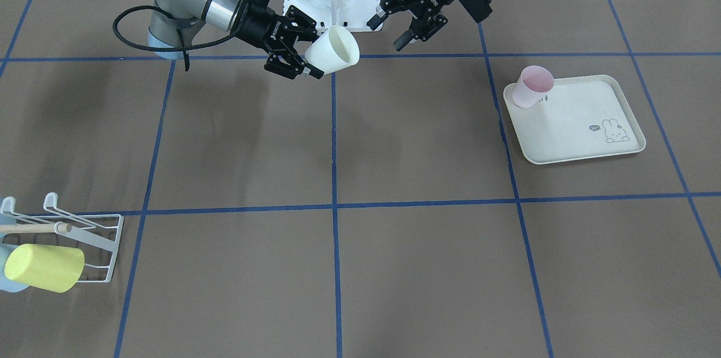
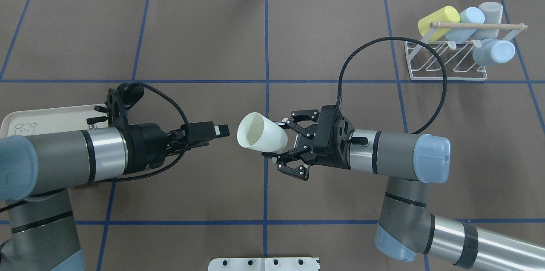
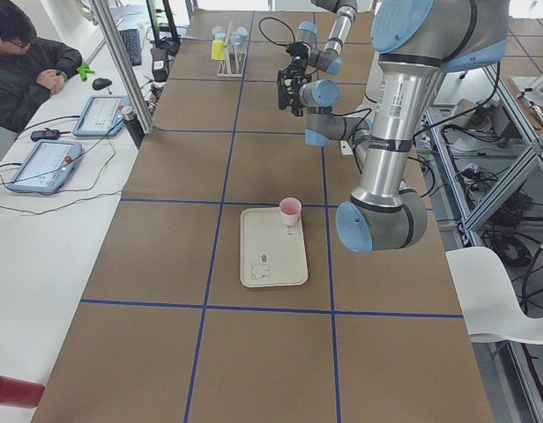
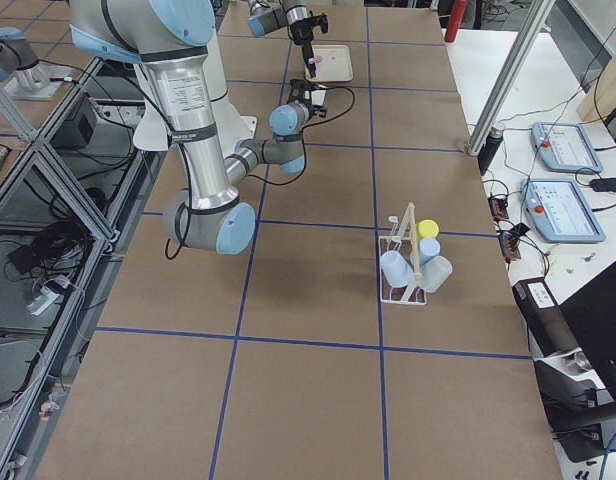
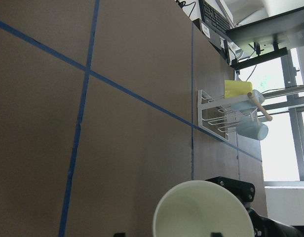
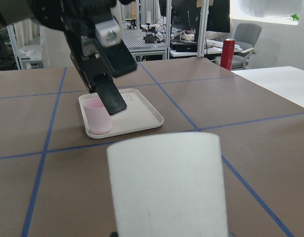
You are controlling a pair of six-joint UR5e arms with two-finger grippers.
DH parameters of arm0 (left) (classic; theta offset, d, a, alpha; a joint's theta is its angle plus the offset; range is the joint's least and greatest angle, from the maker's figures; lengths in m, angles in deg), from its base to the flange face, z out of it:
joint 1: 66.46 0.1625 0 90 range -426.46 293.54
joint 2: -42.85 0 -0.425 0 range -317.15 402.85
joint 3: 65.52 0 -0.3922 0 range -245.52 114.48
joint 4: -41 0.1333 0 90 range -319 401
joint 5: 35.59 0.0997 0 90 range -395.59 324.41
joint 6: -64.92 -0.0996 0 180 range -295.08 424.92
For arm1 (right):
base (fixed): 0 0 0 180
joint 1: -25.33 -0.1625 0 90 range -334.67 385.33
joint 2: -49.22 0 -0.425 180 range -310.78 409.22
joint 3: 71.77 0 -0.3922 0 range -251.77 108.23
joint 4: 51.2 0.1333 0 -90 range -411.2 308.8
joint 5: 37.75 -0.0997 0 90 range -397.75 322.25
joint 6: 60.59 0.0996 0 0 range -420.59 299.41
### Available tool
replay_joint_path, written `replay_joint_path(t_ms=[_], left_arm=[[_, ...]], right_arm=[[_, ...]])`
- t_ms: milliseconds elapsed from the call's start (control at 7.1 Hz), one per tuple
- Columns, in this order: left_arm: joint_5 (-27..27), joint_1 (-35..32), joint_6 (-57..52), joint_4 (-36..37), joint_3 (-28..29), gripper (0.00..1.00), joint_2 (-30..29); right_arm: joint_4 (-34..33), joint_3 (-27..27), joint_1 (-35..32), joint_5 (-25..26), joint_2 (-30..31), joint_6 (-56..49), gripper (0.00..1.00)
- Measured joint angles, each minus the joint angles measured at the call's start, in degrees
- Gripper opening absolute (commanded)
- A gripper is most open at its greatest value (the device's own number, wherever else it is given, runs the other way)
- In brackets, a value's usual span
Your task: Transfer IKEA cup to right arm and place on rack
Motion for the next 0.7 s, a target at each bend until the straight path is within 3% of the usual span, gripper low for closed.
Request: replay_joint_path(t_ms=[282, 704], left_arm=[[-2.74, -4.32, -8.48, 9.14, -4.69, 1.00, 5.80], [-4.09, -10.55, -22.32, 11.76, -10.01, 1.00, 18.91]], right_arm=[[-7.46, 0.92, -4.48, -1.69, 1.30, -0.34, 0.00], [-34.24, 8.66, -12.78, -6.75, 1.33, -7.74, 0.00]])
